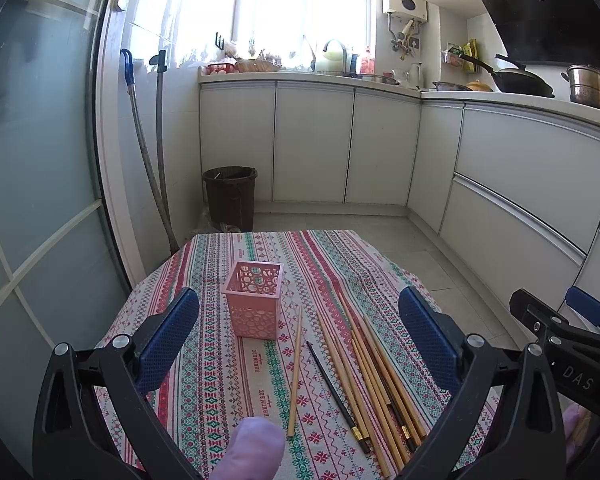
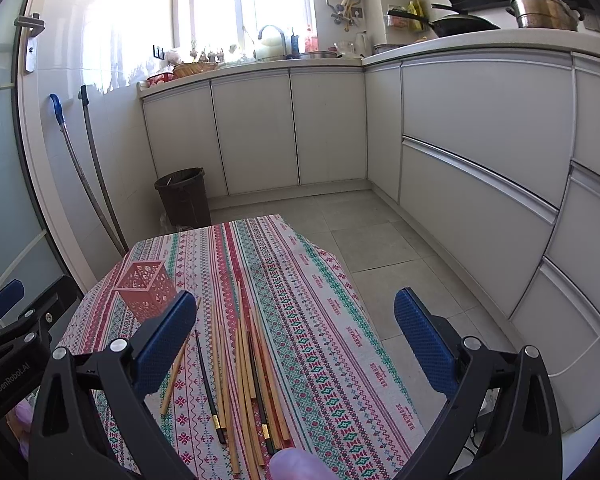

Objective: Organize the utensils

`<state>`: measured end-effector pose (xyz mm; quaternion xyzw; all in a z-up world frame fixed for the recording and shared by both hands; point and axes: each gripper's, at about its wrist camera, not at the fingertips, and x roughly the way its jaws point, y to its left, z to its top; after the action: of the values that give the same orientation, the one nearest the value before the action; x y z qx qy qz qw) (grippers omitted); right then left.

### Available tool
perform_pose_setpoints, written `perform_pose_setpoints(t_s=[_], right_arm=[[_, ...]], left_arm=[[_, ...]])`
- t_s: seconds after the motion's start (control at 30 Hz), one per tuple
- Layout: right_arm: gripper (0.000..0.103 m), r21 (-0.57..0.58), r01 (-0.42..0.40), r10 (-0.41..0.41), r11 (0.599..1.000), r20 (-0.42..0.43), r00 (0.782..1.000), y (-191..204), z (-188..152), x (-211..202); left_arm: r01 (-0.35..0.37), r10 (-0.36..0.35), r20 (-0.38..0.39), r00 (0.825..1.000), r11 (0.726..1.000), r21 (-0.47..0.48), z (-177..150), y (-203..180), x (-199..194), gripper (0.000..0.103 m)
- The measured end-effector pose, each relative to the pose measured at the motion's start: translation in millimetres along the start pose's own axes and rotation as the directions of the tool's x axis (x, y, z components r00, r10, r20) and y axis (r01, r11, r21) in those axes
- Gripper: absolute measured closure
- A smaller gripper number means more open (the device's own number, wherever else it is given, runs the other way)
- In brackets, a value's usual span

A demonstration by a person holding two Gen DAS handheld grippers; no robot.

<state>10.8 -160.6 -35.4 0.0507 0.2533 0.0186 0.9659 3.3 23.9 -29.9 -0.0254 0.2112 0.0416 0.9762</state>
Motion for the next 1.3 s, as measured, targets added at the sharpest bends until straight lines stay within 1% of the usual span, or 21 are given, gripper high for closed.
perform_pose_setpoints(t_s=[0.33,0.4,0.47,0.53,0.6,0.63,0.67,0.7,0.73,0.77,0.8,0.83,0.93,0.97,1.03,1.1,1.13,1.17,1.23,1.27,1.3], right_arm=[[0.006,0.008,0.002,-0.002,1.000,-0.018,1.000,1,-2,4],[0.006,0.019,-0.005,0.006,1.000,-0.040,0.999,-1,-2,7],[0.006,0.039,-0.015,0.018,0.999,-0.075,0.997,-3,-3,12],[0.006,0.072,-0.021,0.030,0.997,-0.125,0.992,-6,-1,19],[0.006,0.133,-0.035,0.058,0.991,-0.174,0.983,-14,3,26],[0.006,0.177,-0.041,0.076,0.983,-0.197,0.977,-19,7,30],[0.006,0.224,-0.049,0.100,0.973,-0.222,0.970,-25,10,34],[0.006,0.282,-0.060,0.136,0.957,-0.255,0.958,-31,16,41],[0.006,0.341,-0.071,0.175,0.937,-0.284,0.943,-37,20,48],[0.006,0.399,-0.083,0.219,0.913,-0.308,0.926,-43,25,56],[0.007,0.455,-0.095,0.264,0.885,-0.325,0.908,-48,31,65],[0.007,0.501,-0.104,0.303,0.859,-0.335,0.892,-53,35,73],[0.007,0.606,-0.113,0.385,0.788,-0.341,0.858,-66,41,98],[0.006,0.625,-0.113,0.401,0.772,-0.342,0.850,-69,40,107],[0.007,0.645,-0.116,0.427,0.755,-0.350,0.834,-75,33,123],[0.007,0.670,-0.117,0.463,0.733,-0.366,0.808,-82,14,139],[0.006,0.699,-0.091,0.485,0.709,-0.390,0.783,-88,3,147],[0.006,0.752,-0.064,0.534,0.656,-0.403,0.743,-92,-10,156],[0.006,0.846,-0.064,0.664,0.530,-0.366,0.652,-94,-27,170],[0.006,0.869,-0.071,0.706,0.490,-0.348,0.617,-93,-32,175],[0.006,0.877,-0.072,0.720,0.476,-0.341,0.604,-93,-34,177]], left_arm=[[0.005,-0.005,-0.024,1.000,1.000,-0.003,-2,1,4,0.007],[0.009,-0.010,-0.049,0.999,1.000,-0.012,-2,3,8,0.007],[0.017,-0.020,-0.093,0.995,1.000,-0.024,-3,5,16,0.007],[0.027,-0.034,-0.159,0.987,0.999,-0.047,-7,9,28,0.007],[0.031,-0.048,-0.245,0.968,0.997,-0.075,-13,13,44,0.007],[0.036,-0.060,-0.297,0.953,0.996,-0.087,-17,15,54,0.007],[0.040,-0.075,-0.361,0.930,0.994,-0.104,-23,17,66,0.007],[0.040,-0.087,-0.416,0.905,0.992,-0.120,-28,19,77,0.007],[0.040,-0.099,-0.471,0.877,0.990,-0.134,-35,21,87,0.007],[0.038,-0.109,-0.525,0.844,0.989,-0.145,-43,23,98,0.007],[0.031,-0.112,-0.560,0.821,0.988,-0.152,-49,24,105,0.007],[0.023,-0.110,-0.587,0.802,0.988,-0.154,-54,25,111,0.007],[0.008,-0.086,-0.633,0.769,0.992,-0.125,-65,25,126,0.007],[0.010,-0.083,-0.650,0.755,0.993,-0.115,-69,24,132,0.007],[0.006,-0.073,-0.681,0.729,0.995,-0.101,-74,24,143,0.007],[-0.005,-0.068,-0.711,0.700,0.995,-0.100,-81,26,156,0.007],[-0.019,-0.065,-0.722,0.689,0.994,-0.108,-84,29,162,0.007],[-0.036,-0.066,-0.731,0.679,0.992,-0.122,-87,33,167,0.008],[-0.054,-0.075,-0.745,0.663,0.988,-0.148,-93,37,175,0.011],[-0.058,-0.073,-0.751,0.656,0.988,-0.146,-94,38,178,0.014],[-0.060,-0.061,-0.755,0.653,0.989,-0.133,-95,38,180,0.018]])
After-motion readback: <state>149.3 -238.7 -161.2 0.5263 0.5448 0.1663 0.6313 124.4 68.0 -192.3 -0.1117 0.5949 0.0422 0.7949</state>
